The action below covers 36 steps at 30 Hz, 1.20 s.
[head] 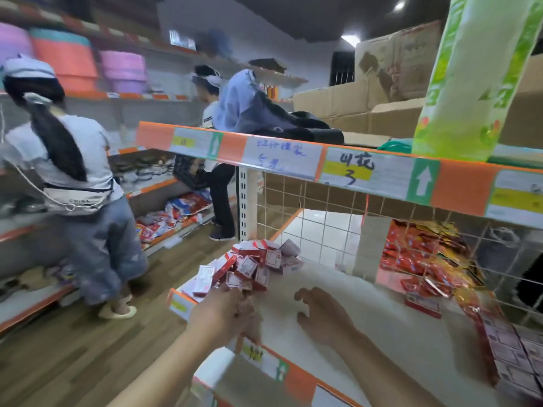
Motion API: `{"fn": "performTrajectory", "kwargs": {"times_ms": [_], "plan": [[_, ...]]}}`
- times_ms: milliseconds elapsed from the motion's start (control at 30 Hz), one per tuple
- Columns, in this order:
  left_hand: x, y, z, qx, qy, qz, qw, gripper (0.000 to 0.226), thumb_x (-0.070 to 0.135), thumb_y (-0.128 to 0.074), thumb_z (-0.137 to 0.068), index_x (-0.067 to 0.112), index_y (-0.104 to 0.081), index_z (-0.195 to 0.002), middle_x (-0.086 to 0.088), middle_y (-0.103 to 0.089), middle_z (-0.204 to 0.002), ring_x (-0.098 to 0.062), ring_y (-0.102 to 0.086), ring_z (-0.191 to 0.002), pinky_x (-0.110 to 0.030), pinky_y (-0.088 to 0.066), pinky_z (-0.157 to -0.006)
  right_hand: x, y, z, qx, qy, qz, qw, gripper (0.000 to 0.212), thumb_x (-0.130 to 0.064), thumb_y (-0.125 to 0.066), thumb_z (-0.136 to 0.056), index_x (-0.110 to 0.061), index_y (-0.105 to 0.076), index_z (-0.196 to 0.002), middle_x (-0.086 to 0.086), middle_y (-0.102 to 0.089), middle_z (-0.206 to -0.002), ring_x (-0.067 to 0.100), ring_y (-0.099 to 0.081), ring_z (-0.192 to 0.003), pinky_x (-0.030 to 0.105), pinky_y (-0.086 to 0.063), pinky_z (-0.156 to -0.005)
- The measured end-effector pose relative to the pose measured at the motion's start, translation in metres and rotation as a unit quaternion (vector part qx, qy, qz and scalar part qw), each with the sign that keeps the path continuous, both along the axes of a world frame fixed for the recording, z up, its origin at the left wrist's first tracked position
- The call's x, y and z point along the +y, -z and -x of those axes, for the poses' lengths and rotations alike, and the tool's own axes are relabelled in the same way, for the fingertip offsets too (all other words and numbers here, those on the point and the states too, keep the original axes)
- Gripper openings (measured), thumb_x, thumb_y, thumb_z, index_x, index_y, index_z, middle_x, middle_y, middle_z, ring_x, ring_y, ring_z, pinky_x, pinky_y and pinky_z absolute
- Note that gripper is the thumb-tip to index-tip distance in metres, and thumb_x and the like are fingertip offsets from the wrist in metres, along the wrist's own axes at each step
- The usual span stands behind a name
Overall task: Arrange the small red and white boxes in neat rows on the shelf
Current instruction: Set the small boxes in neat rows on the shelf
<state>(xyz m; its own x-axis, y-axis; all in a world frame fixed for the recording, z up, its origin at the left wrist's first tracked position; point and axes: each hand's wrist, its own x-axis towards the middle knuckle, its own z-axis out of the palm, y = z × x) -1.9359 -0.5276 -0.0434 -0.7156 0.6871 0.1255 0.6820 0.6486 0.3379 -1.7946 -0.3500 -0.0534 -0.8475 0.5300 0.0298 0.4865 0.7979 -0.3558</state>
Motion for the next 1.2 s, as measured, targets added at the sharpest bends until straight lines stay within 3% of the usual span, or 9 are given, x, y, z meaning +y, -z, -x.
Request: {"fn": "performTrajectory", "kwargs": {"times_ms": [67, 200, 333, 433, 567, 733, 1000, 1133, 1200], "plan": [[-0.005, 0.008, 0.005, -0.002, 0.023, -0.001, 1.000, 0.046, 0.069, -0.060, -0.068, 0.033, -0.062, -0.096, 0.012, -0.055, -0.101, -0.015, -0.059, -0.096, -0.034, -0.053, -0.074, 0.002, 0.002, 0.023, 0.022, 0.009, 0.025, 0.999, 0.042, -0.025, -0.053, -0.087, -0.027, -0.047, -0.129, 0.002, -0.050, -0.125, 0.021, -0.050, -0.118, 0.030, -0.044, -0.096], [-0.008, 0.010, 0.011, -0.003, 0.052, -0.015, 0.999, 0.061, 0.074, -0.049, -0.063, 0.030, -0.062, -0.103, 0.010, -0.052, -0.108, -0.015, -0.052, -0.102, -0.032, -0.048, -0.076, 0.014, 0.003, 0.061, 0.072, 0.028, 0.017, 0.997, 0.053, -0.020, -0.059, -0.081, -0.026, -0.046, -0.132, 0.001, -0.050, -0.132, 0.020, -0.047, -0.121, 0.032, -0.043, -0.096], [-0.002, 0.010, 0.012, 0.020, 0.043, 0.031, 0.998, 0.035, 0.041, -0.060, -0.082, 0.031, -0.057, -0.116, 0.008, -0.046, -0.121, -0.018, -0.045, -0.116, -0.036, -0.048, -0.083, 0.030, 0.005, 0.093, 0.156, 0.026, -0.020, 0.987, 0.047, -0.021, -0.066, -0.075, -0.032, -0.051, -0.118, -0.009, -0.059, -0.117, 0.018, -0.057, -0.107, 0.033, -0.056, -0.077], [0.002, 0.013, 0.016, 0.022, 0.026, 0.057, 0.998, 0.033, 0.040, -0.062, -0.083, 0.029, -0.056, -0.114, 0.008, -0.045, -0.120, -0.017, -0.043, -0.115, -0.039, -0.051, -0.083, 0.039, 0.016, 0.116, 0.176, 0.024, -0.040, 0.983, 0.042, -0.037, -0.073, -0.071, -0.031, -0.051, -0.107, -0.009, -0.056, -0.108, 0.015, -0.058, -0.098, 0.034, -0.058, -0.067], [0.005, 0.013, 0.017, 0.026, 0.020, 0.066, 0.997, 0.030, 0.039, -0.063, -0.082, 0.029, -0.058, -0.110, 0.008, -0.045, -0.116, -0.018, -0.043, -0.114, -0.039, -0.051, -0.081, 0.040, 0.022, 0.131, 0.194, 0.030, -0.042, 0.980, 0.049, -0.043, -0.070, -0.070, -0.026, -0.056, -0.114, -0.004, -0.055, -0.110, 0.018, -0.055, -0.103, 0.039, -0.058, -0.073], [0.003, 0.006, 0.017, 0.000, 0.029, 0.064, 0.998, 0.044, 0.057, -0.062, -0.075, 0.030, -0.060, -0.109, 0.008, -0.047, -0.114, -0.016, -0.043, -0.111, -0.036, -0.049, -0.081, 0.045, 0.023, 0.136, 0.183, 0.025, -0.016, 0.983, 0.053, -0.032, -0.072, -0.072, -0.027, -0.054, -0.121, -0.003, -0.053, -0.117, 0.021, -0.045, -0.119, 0.044, -0.052, -0.084], [0.015, -0.005, 0.009, -0.023, 0.048, 0.035, 0.998, 0.042, 0.050, -0.063, -0.077, 0.032, -0.058, -0.114, 0.013, -0.047, -0.115, -0.014, -0.052, -0.109, -0.031, -0.049, -0.080, 0.047, 0.007, 0.108, 0.207, -0.004, -0.011, 0.978, 0.045, -0.041, -0.067, -0.077, -0.026, -0.056, -0.118, -0.005, -0.056, -0.115, 0.017, -0.050, -0.108, 0.031, -0.048, -0.080], [0.038, -0.012, -0.006, -0.044, 0.087, -0.020, 0.995, 0.048, 0.035, -0.063, -0.074, 0.030, -0.057, -0.121, 0.011, -0.049, -0.123, -0.015, -0.054, -0.112, -0.027, -0.048, -0.088, 0.052, -0.011, 0.063, 0.169, -0.019, -0.016, 0.985, 0.050, -0.028, -0.063, -0.075, -0.027, -0.054, -0.124, 0.002, -0.056, -0.110, 0.021, -0.046, -0.106, 0.031, -0.044, -0.083], [0.054, -0.013, -0.016, -0.048, 0.116, -0.026, 0.992, 0.051, 0.034, -0.064, -0.073, 0.026, -0.054, -0.122, 0.009, -0.048, -0.124, -0.017, -0.053, -0.111, -0.030, -0.048, -0.091, 0.057, -0.020, 0.035, 0.144, -0.015, -0.008, 0.989, 0.040, -0.026, -0.063, -0.073, -0.022, -0.060, -0.112, 0.003, -0.054, -0.102, 0.023, -0.046, -0.104, 0.033, -0.045, -0.083]]}}
